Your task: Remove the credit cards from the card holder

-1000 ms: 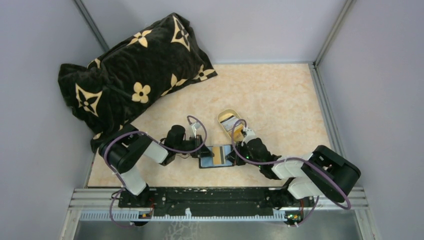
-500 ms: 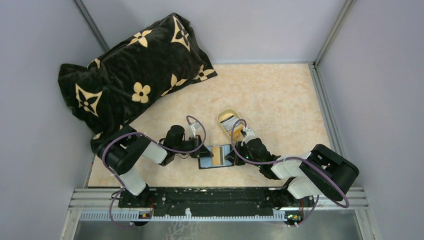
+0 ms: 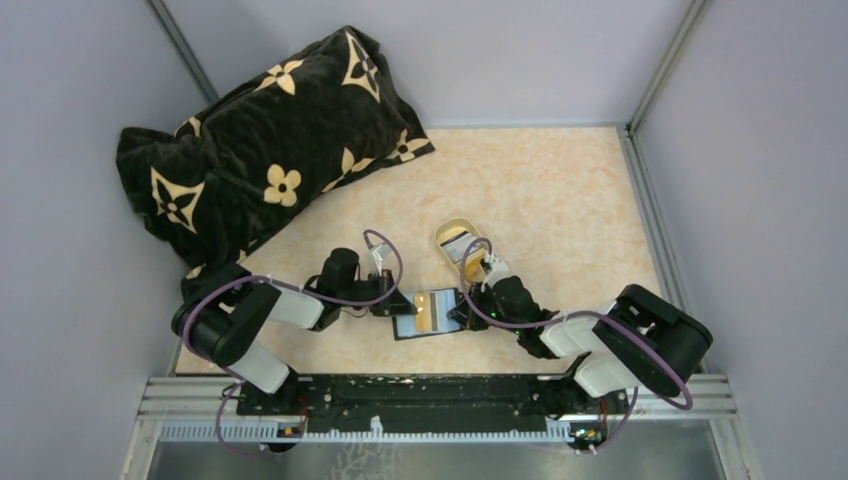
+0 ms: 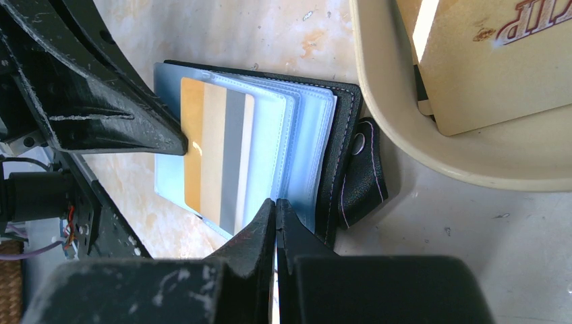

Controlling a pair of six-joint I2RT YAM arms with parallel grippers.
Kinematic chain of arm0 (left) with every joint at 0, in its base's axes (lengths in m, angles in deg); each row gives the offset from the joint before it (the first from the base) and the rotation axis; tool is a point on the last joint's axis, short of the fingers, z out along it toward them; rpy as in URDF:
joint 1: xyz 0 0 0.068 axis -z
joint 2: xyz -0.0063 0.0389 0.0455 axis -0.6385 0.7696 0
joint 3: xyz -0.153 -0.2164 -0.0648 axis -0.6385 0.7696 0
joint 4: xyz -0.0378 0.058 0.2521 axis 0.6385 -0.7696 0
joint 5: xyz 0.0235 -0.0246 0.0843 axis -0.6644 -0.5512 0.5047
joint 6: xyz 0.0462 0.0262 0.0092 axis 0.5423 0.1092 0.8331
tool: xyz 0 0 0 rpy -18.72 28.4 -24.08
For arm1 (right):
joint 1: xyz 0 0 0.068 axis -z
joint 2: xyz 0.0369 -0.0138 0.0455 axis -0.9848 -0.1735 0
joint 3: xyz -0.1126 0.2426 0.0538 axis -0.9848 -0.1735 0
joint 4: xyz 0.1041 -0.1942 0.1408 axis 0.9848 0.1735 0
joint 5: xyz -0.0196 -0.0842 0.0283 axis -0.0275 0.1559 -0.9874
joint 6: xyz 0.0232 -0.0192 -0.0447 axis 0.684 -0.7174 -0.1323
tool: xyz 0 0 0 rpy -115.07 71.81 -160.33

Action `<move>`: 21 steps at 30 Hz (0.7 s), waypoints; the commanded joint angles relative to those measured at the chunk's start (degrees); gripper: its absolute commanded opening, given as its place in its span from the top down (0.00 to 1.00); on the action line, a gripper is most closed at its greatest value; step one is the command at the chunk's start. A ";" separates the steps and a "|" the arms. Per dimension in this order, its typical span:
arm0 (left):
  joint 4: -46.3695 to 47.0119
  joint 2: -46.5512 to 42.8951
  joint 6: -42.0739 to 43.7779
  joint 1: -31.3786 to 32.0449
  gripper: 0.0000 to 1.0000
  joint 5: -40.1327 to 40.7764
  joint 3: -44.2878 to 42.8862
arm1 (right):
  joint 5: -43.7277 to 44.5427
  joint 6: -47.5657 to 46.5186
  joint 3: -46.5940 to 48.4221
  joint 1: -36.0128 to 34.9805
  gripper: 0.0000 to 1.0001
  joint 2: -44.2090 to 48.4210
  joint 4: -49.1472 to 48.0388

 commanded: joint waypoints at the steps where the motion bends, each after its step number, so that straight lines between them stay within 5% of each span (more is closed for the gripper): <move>1: -5.09 -2.56 4.01 -0.98 1.00 -2.03 -0.05 | 1.22 -1.49 -0.51 -0.54 1.00 -0.73 4.31; 11: -15.39 1.96 10.58 -0.89 1.00 -6.30 -5.83 | 0.82 -7.16 7.82 -0.59 1.00 9.86 17.78; 21: -16.43 3.11 11.69 -0.80 1.00 -6.69 -6.30 | -4.06 -6.06 12.81 -0.65 1.00 -0.59 9.36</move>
